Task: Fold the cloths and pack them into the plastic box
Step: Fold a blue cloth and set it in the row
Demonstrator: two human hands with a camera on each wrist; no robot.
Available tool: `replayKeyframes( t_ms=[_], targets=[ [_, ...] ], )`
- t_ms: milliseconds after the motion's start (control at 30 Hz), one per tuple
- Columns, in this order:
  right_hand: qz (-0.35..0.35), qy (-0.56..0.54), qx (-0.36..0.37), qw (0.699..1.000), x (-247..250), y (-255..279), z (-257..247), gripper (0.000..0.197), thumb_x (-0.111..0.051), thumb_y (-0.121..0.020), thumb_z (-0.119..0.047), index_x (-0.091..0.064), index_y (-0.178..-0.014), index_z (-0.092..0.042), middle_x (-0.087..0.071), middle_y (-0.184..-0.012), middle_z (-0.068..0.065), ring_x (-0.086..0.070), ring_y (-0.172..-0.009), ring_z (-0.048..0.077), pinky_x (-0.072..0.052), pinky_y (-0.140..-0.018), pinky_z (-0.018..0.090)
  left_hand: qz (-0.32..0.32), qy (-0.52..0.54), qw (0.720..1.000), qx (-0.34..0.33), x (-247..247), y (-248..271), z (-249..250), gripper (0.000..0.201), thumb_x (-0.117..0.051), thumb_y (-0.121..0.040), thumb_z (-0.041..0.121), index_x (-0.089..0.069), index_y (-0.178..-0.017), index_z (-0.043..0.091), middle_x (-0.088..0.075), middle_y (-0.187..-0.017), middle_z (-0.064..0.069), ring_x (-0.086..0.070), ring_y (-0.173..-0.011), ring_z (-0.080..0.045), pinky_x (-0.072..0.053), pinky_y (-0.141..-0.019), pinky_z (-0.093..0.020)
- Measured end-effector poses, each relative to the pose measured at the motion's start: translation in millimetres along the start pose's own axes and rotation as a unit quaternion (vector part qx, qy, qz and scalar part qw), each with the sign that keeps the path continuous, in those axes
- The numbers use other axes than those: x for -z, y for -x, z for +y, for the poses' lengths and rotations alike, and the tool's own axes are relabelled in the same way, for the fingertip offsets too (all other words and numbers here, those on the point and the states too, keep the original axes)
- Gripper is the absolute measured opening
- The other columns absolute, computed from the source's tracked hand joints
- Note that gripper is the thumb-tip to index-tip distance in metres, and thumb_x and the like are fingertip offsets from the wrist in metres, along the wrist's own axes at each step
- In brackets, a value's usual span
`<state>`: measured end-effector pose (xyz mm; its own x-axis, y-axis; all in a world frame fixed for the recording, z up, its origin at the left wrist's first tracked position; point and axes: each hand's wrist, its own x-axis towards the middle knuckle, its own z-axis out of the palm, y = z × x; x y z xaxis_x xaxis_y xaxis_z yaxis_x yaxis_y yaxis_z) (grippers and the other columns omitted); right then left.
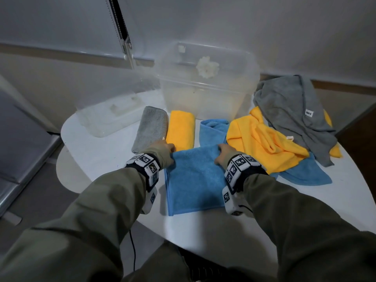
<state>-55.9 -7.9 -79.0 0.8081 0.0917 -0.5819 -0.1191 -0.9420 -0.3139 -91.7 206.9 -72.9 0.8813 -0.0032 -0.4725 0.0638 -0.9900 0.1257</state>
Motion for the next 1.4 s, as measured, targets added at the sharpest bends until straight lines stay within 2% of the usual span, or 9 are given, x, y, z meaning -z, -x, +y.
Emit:
replayKeyframes(
  t_ms=[133,267,367,567,667,767,933,1167,1400],
  targets=[
    [-0.011,-0.091,-0.005,0.996,5.9,-0.2,11.4,0.056,-0.067,-0.082,-0.011,-0.046,-0.134,-0.006,-0.061,-0.115,0.015,-0.061,-0.099,0.032,-0.051,-0.090,0.038,0.026,0.071,0.997,-0.031,3.0,10.3,-3.1,0.017,-0.067,-0.073,0.032,-0.052,-0.078,0.026,-0.041,-0.124,-0.002,-0.039,-0.116,-0.024,-0.037,-0.100,-0.041],
    [0.016,-0.315,0.025,0.949,7.9,6.9,20.7,0.036,-0.061,-0.079,0.013,-0.056,-0.112,-0.001,-0.048,-0.063,0.011,-0.044,-0.047,0.019,-0.042,-0.047,0.026,0.034,0.241,0.964,-0.104,8.1,21.4,-5.3,0.035,-0.065,-0.074,0.006,-0.038,-0.059,0.024,-0.059,-0.113,-0.003,-0.053,-0.103,-0.025,-0.044,-0.091,-0.036],
    [0.002,-0.371,0.050,0.927,5.1,18.2,33.0,0.029,-0.048,-0.081,0.022,-0.060,-0.082,-0.005,-0.049,-0.067,0.009,-0.046,-0.058,0.021,-0.045,-0.043,0.021,-0.018,0.174,0.977,-0.121,4.8,31.0,0.3,0.039,-0.072,-0.068,0.011,-0.038,-0.060,0.027,-0.048,-0.080,0.006,-0.044,-0.073,-0.017,-0.042,-0.072,-0.031],
    [-0.047,-0.262,-0.012,0.964,-10.6,17.0,51.4,0.049,-0.044,-0.087,0.008,-0.072,-0.051,-0.009,-0.056,-0.082,0.020,-0.041,-0.058,0.025,-0.046,-0.055,0.026,-0.201,-0.004,0.969,-0.142,-26.4,41.1,20.9,0.036,-0.071,-0.069,0.053,-0.067,-0.094,0.027,-0.053,-0.109,-0.001,-0.052,-0.102,-0.023,-0.045,-0.096,-0.037],
    [-0.013,-0.158,-0.026,0.987,-6.9,16.9,38.3,0.017,-0.063,-0.081,-0.008,-0.071,-0.094,0.000,-0.062,-0.102,0.018,-0.054,-0.088,0.032,-0.047,-0.086,0.033,-0.167,0.002,0.980,-0.108,-22.5,43.7,32.5,0.035,-0.055,-0.084,0.051,-0.066,-0.091,0.019,-0.061,-0.098,-0.003,-0.055,-0.093,-0.022,-0.046,-0.089,-0.035],
    [0.026,-0.060,-0.001,0.998,-7.2,24.5,32.3,0.012,-0.055,-0.088,-0.021,-0.055,-0.081,-0.012,-0.052,-0.084,0.006,-0.051,-0.082,0.025,-0.040,-0.081,0.030,-0.031,0.014,0.996,-0.084,-20.8,40.4,42.9,0.033,-0.047,-0.091,0.045,-0.060,-0.100,0.015,-0.049,-0.094,-0.004,-0.051,-0.096,-0.026,-0.042,-0.086,-0.033],
    [-0.064,0.124,-0.039,0.989,-16.0,29.5,33.3,0.085,-0.061,-0.071,-0.066,-0.037,-0.135,-0.015,-0.055,-0.128,0.008,-0.053,-0.117,0.029,-0.042,-0.101,0.041,-0.072,0.018,0.997,-0.018,-33.7,30.7,49.9,0.052,-0.055,-0.087,0.041,-0.038,-0.128,0.016,-0.048,-0.125,-0.012,-0.049,-0.111,-0.031,-0.043,-0.093,-0.042],
    [-0.074,0.073,0.007,0.995,-12.1,23.7,16.9,0.057,-0.077,-0.068,-0.042,-0.052,-0.113,-0.019,-0.058,-0.120,0.005,-0.057,-0.109,0.027,-0.045,-0.098,0.040,-0.141,-0.013,0.990,-0.025,-30.0,33.2,48.0,0.057,-0.066,-0.075,0.049,-0.052,-0.123,0.021,-0.060,-0.118,-0.004,-0.056,-0.107,-0.026,-0.046,-0.094,-0.038],
    [0.138,-0.176,0.117,0.968,29.8,4.6,-16.6,0.055,-0.070,-0.076,-0.024,-0.048,-0.126,-0.026,-0.046,-0.127,0.008,-0.047,-0.115,0.028,-0.041,-0.097,0.034,-0.032,0.369,0.928,0.041,-12.0,21.6,32.7,0.044,-0.061,-0.073,0.032,-0.043,-0.110,0.016,-0.053,-0.084,-0.008,-0.054,-0.086,-0.027,-0.047,-0.074,-0.034]
  ],
)
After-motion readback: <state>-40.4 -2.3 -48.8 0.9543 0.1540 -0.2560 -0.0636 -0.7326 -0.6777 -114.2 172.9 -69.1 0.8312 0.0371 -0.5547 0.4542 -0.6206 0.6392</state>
